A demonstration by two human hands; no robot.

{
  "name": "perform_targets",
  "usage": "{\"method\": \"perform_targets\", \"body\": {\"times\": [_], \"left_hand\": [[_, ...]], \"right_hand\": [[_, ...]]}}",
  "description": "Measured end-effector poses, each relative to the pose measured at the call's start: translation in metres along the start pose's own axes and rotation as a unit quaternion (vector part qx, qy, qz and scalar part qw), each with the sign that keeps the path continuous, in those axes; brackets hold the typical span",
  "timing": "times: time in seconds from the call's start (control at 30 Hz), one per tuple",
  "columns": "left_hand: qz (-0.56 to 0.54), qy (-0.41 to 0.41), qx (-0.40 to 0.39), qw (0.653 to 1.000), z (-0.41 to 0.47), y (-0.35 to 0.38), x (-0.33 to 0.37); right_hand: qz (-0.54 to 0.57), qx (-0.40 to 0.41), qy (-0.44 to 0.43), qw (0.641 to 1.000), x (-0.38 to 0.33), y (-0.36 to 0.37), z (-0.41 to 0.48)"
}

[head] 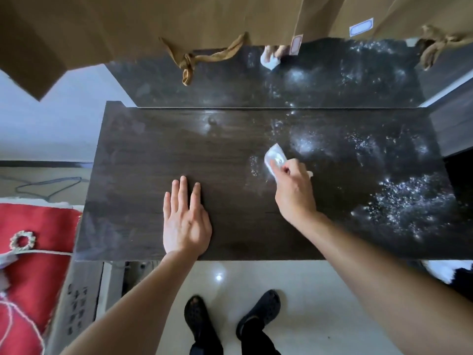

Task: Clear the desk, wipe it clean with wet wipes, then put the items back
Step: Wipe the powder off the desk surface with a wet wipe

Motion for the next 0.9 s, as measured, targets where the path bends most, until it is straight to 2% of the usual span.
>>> {"method": "perform_targets", "body": {"times": [0.13, 0.2, 0.27, 0.37, 0.43, 0.5, 0.6, 0.67, 0.73, 0.8, 0.87, 0.9], "left_hand": [[0.002, -0.004, -0.002, 1.000, 0.001, 0.001, -0.002], [0.003, -0.003, -0.003, 1.000, 0.000, 0.001, -0.002], [0.003, -0.002, 0.000, 1.000, 0.000, 0.001, -0.002], [0.006, -0.002, 0.003, 1.000, 0.000, -0.001, -0.001], [0.006, 0.000, 0.003, 1.000, 0.000, -0.001, -0.001], [0.002, -0.002, 0.001, 1.000, 0.001, -0.002, -0.001], [-0.003, -0.004, -0.002, 1.000, 0.002, -0.002, -0.001], [-0.006, -0.007, -0.002, 1.000, 0.001, -0.002, -0.002], [-0.002, -0.004, -0.002, 1.000, 0.001, -0.002, -0.002], [-0.001, -0.004, -0.002, 1.000, 0.001, -0.001, -0.002], [-0.002, -0.002, -0.002, 1.000, 0.002, 0.000, -0.002], [-0.003, -0.001, -0.003, 1.000, 0.002, 0.000, -0.002]], "right_hand": [[0.055, -0.104, -0.161, 0.980, -0.060, 0.021, -0.103], [0.066, -0.132, -0.197, 0.969, -0.055, 0.019, -0.100], [0.042, -0.099, -0.170, 0.980, -0.032, 0.016, -0.047], [0.007, -0.033, -0.051, 0.998, 0.007, 0.009, 0.045], [0.005, -0.029, -0.012, 1.000, 0.001, 0.015, 0.057], [0.002, -0.048, -0.056, 0.997, -0.029, 0.022, 0.022], [0.042, -0.129, -0.174, 0.975, -0.063, 0.035, -0.060], [0.046, -0.154, -0.214, 0.964, -0.059, 0.033, -0.057], [0.015, -0.104, -0.179, 0.978, -0.037, 0.030, -0.002], [-0.022, -0.060, -0.072, 0.995, -0.012, 0.026, 0.061], [-0.037, -0.056, 0.007, 0.998, -0.008, 0.030, 0.084], [-0.036, -0.053, 0.011, 0.998, -0.019, 0.032, 0.077]]}}
Point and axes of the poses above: each hand's wrist, its own z-axis towards the middle knuckle, its own y-axis out of the palm, x = y × z, the point moved 9 cm from there along z, towards the middle knuckle, and after that the axes turned 8 degrees about z, right-handed, at the moved point
